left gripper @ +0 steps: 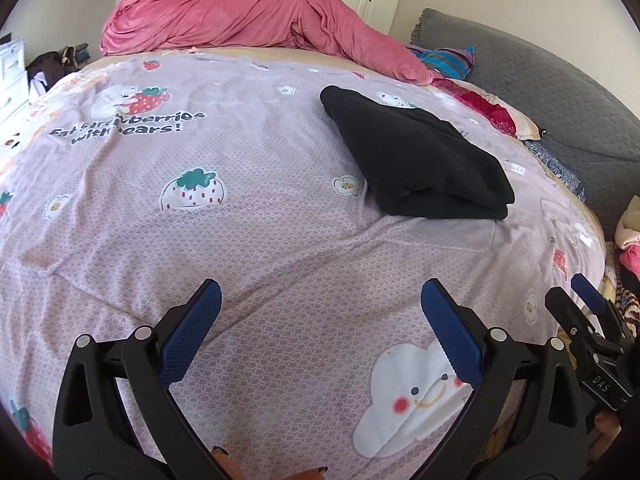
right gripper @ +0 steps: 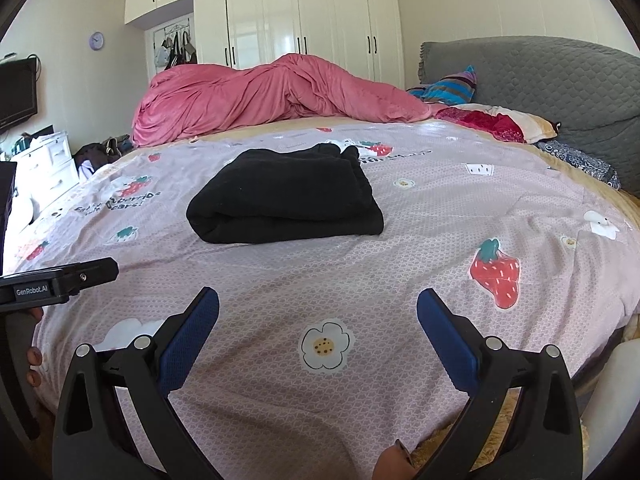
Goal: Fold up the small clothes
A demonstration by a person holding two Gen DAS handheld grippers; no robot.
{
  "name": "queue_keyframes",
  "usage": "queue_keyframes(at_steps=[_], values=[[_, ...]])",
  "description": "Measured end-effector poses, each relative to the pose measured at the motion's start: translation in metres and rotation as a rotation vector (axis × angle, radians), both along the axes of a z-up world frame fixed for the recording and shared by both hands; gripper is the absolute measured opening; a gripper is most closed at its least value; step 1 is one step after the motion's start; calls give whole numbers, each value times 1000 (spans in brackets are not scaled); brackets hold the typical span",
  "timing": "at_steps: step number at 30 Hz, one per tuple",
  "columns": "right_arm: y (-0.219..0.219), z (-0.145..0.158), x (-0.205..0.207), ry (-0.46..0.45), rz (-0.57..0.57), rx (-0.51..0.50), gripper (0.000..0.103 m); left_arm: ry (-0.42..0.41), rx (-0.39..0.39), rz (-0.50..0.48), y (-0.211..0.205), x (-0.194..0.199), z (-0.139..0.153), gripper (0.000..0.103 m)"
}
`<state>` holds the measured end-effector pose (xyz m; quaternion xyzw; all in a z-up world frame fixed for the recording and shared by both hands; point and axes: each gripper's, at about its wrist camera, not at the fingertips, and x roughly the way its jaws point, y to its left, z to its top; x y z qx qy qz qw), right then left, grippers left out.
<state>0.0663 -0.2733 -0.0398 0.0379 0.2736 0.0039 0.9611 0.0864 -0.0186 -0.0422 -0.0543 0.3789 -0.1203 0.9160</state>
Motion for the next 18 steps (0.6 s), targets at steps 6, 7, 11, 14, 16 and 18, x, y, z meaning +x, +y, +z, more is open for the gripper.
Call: queue_keyframes(at_steps=[6,7,11,14,16,18], values=[[-1,0,0,1,-5,6,99,-7,19,-20,-4,-2,2,94],[-1,-1,0,2,-6,5,99,-8,20,-24,-5,-3,2,94],[0,-2,2,14,-5,1,99,-16,26,-27,-6,-5,5,94],[0,-2,1,10,-3,-2,99,-19,19,-22,-5,-5,6,94],[0,-3,1,10,-6,-3,99,-20,20,-20,-5,-5,7,94],[0,-2,1,10,-7,-2,99,-20,20,-20,-5,-5,8,94]])
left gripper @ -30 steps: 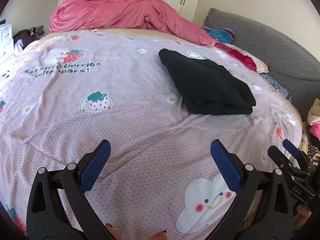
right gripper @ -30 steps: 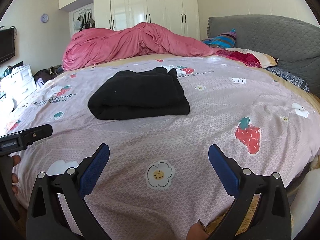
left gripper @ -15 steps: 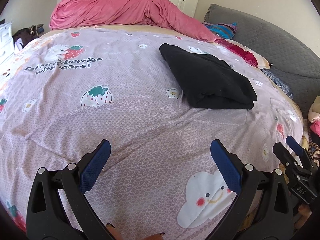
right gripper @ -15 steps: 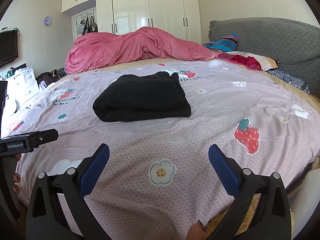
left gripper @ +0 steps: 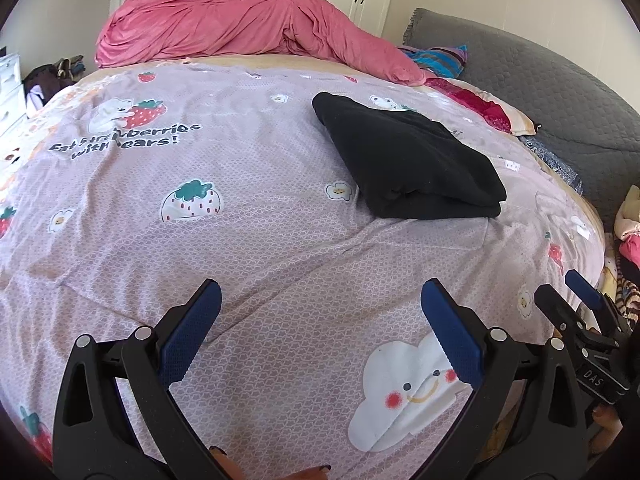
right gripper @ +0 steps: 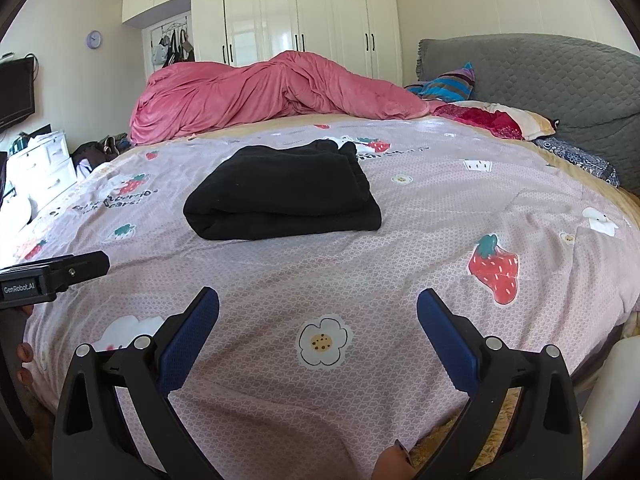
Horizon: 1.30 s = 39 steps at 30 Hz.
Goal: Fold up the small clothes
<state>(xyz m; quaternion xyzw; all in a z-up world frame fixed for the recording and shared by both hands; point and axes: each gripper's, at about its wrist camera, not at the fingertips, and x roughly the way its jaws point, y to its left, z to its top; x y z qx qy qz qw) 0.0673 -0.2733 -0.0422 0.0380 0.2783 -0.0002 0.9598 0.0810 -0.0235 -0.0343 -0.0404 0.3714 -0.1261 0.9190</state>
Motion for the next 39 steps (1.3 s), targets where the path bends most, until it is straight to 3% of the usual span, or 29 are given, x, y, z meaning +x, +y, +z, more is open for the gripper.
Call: queue_keyframes(at_steps=[39], values=[[-3,0,-1,-3,-11,5,99,-3,13,7,-2,-3,3,94]])
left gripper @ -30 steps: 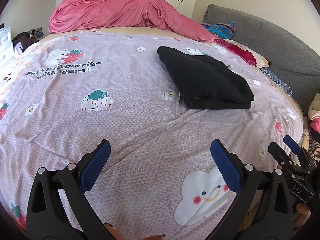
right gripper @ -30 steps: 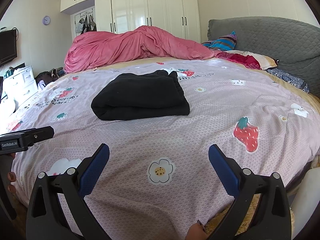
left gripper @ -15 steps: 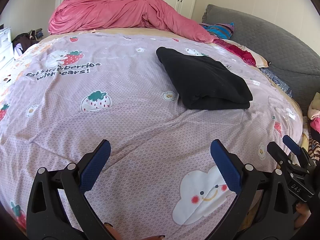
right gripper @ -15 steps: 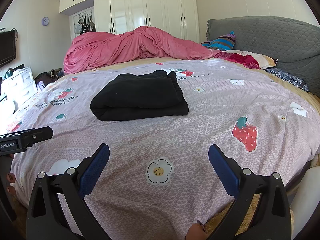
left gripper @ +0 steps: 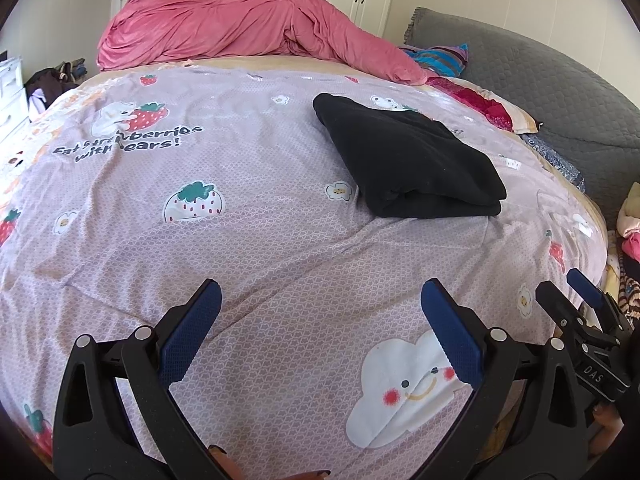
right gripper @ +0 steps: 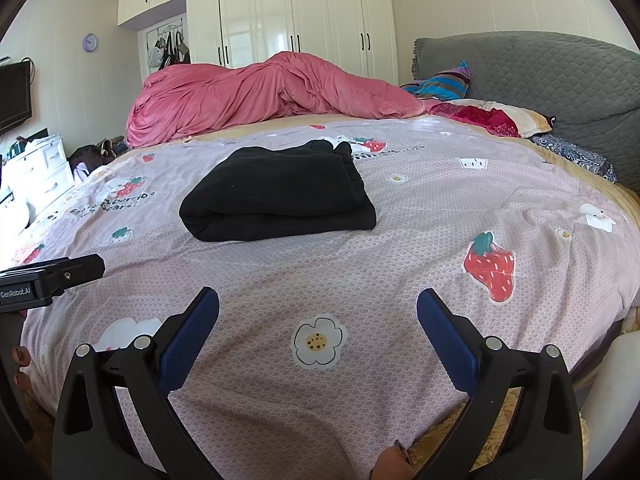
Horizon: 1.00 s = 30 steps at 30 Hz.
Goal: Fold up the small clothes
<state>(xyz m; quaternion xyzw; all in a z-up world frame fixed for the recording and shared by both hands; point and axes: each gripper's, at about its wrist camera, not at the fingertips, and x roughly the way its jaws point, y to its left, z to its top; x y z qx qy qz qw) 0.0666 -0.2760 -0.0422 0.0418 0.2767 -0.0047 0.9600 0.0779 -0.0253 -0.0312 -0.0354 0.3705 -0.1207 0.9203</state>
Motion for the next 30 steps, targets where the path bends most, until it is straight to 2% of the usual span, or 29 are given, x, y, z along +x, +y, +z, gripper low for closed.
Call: queue_keyframes(at_steps=[23,30], values=[[2,0,-2,4,0,4,99,7,21,8,0,1,-2,94],[2,3,-4,8,-16,13,99,20,60,26,0,2,-2,94]])
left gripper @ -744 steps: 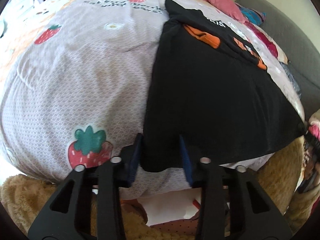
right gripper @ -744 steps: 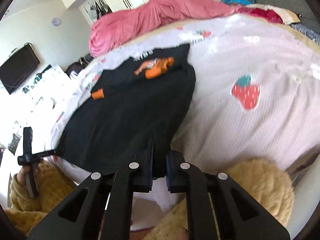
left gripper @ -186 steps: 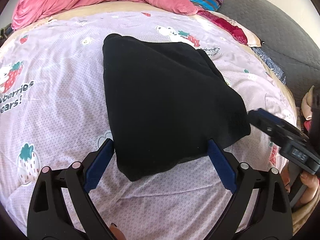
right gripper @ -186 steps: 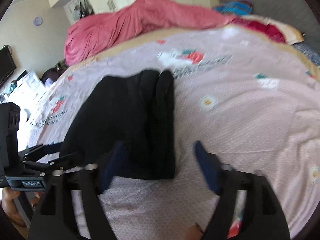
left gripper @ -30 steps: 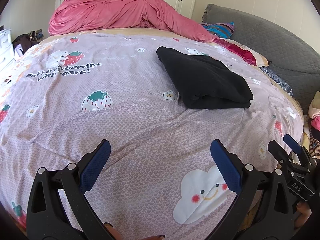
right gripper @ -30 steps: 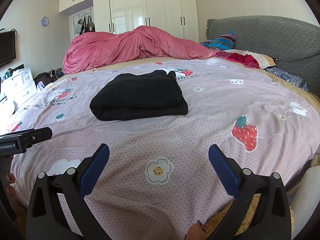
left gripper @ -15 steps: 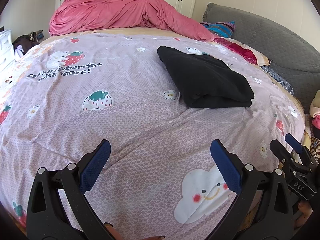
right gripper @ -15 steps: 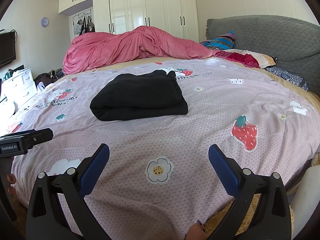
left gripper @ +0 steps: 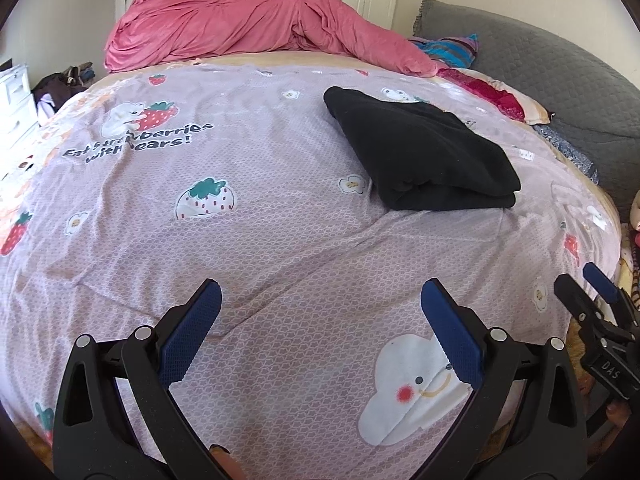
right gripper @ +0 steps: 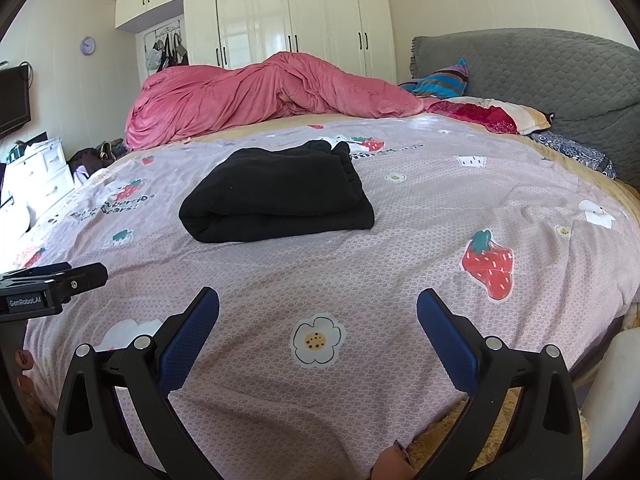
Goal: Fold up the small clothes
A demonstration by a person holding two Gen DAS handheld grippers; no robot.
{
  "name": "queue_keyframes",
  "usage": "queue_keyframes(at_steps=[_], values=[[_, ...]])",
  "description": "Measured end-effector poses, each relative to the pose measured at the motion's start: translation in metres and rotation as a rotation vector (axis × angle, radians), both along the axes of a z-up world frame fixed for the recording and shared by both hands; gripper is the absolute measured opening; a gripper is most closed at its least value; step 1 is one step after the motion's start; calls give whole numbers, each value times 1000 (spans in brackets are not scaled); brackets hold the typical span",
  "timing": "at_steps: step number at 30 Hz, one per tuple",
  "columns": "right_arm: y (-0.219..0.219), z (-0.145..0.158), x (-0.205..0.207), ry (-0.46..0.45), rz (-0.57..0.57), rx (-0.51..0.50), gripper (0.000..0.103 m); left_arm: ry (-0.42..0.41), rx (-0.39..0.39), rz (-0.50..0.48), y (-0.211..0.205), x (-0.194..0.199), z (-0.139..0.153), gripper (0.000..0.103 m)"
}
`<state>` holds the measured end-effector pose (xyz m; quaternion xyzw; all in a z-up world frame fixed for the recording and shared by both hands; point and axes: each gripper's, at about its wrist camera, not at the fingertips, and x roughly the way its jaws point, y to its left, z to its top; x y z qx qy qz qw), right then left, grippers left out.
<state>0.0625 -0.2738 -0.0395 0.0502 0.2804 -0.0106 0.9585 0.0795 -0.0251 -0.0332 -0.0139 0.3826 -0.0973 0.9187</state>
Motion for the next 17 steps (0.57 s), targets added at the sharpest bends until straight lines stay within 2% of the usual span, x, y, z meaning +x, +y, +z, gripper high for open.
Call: queue_keyframes(at_steps=[6,9,11,13,14,15,16,17], values=[[-24,17,-17,-18,-61,27,99,-2,41,-2,3,-1,2,94],[-58,29,-35,-36,-161,33,99,-4,53,34,21,4,8,94],[-99,33,-49,-16,-280,65,99,23,26,71,49,12,14,94],[-148,29,-65,12,-448,37,99,36,21,163,102,23,25,94],[-174,24,-73,37,-537,4,99,35,48,211,123,27,28,94],[-194,20,-79,66,-608,-21,99,35,109,301,161,34,32,94],[-231,10,-93,116,-744,-48,99,38,142,365,189,39,33,94],[-256,3,-104,151,-832,-48,99,50,171,440,225,44,33,94]])
